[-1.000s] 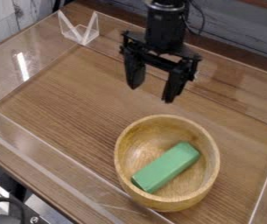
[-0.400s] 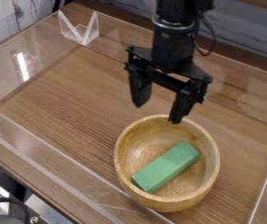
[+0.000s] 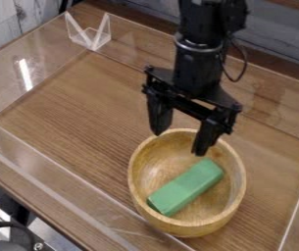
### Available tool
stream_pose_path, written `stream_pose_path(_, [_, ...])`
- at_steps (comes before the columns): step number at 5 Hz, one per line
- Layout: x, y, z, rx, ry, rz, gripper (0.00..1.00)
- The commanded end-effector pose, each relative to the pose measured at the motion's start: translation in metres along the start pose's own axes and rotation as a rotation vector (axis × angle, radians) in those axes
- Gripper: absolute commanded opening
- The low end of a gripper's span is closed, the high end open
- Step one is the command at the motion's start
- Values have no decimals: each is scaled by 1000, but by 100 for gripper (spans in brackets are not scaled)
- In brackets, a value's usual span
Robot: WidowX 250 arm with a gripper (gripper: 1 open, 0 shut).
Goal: Remove the green block from inside the brown bowl and put it on the table
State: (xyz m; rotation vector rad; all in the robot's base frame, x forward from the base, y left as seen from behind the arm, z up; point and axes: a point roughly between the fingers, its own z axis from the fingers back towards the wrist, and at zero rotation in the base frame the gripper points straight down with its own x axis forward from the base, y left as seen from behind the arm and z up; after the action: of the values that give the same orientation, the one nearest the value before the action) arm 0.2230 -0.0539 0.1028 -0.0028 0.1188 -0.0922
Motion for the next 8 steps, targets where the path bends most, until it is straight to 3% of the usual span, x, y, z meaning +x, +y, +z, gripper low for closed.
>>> stream_pose_path(1, [-1,-6,8,-8,-51,-14,100])
stream_pose_path(8, [-11,-26,-22,-33,-28,-120,100])
